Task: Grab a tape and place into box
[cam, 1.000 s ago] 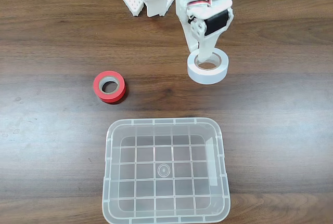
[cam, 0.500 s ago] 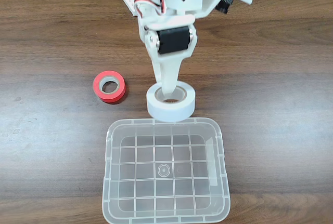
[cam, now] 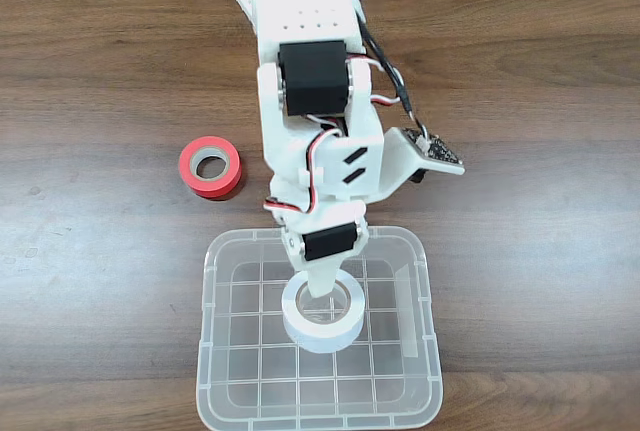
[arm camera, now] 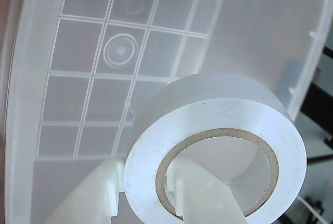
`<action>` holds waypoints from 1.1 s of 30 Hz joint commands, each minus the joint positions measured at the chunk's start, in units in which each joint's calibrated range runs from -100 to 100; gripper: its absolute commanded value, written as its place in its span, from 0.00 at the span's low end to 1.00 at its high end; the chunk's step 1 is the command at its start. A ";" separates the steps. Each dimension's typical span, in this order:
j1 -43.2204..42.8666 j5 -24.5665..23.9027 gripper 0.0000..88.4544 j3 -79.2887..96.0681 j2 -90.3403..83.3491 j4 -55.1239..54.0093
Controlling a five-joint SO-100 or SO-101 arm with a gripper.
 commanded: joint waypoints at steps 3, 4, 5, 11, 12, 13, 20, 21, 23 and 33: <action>0.69 -0.22 0.02 -12.44 3.70 -0.70; 0.61 -0.22 0.02 -12.44 4.26 -0.53; 0.61 -0.22 0.03 -12.44 4.58 -0.36; 0.76 -0.64 0.17 -12.26 4.66 1.35; 0.76 -0.59 0.17 -12.26 4.66 1.61; 0.76 -0.59 0.17 -12.26 4.66 1.78; 0.76 -0.69 0.17 -12.18 4.75 3.23; 0.76 -0.69 0.17 -12.18 4.75 3.23; 0.76 -0.80 0.17 -12.18 4.42 3.23; -0.04 -1.27 0.03 -16.47 -3.22 12.65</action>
